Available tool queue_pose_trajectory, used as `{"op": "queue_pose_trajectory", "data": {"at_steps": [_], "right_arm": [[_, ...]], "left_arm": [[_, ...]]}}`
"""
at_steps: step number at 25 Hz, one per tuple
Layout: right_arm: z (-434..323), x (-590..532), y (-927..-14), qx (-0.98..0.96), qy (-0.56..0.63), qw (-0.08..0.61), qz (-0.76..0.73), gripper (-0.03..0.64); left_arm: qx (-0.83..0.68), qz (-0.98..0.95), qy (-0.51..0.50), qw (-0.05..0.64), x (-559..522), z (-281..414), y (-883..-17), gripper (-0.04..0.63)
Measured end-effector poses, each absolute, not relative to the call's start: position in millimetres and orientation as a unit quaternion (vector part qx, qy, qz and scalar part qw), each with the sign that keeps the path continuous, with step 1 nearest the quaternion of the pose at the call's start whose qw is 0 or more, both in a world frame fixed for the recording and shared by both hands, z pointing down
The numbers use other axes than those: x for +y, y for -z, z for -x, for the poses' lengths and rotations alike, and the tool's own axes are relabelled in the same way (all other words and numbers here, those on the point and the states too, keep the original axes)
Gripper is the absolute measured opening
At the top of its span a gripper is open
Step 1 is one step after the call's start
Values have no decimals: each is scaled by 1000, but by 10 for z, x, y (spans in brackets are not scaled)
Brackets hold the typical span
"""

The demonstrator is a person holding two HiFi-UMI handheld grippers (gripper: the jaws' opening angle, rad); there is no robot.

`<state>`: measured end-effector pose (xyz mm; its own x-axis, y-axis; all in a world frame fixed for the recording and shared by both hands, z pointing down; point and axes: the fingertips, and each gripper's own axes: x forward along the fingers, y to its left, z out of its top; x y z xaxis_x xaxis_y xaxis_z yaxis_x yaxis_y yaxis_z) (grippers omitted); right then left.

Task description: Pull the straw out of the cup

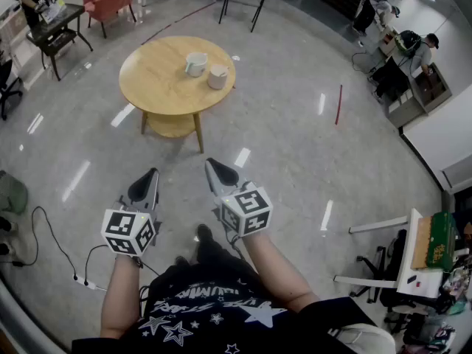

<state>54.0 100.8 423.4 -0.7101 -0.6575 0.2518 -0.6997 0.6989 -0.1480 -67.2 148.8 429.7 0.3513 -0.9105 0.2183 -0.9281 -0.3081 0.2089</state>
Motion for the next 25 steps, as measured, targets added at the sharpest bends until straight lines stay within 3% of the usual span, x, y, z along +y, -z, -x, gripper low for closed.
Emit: {"op": "queue_pose_trajectory", "data": {"at_steps": [25], "right_arm": [[-302,1090,-4232,-909,-128,78,-389,-2]], "left_arm": [[-565,-810,-34,156,1647,954,-4349,6]]}}
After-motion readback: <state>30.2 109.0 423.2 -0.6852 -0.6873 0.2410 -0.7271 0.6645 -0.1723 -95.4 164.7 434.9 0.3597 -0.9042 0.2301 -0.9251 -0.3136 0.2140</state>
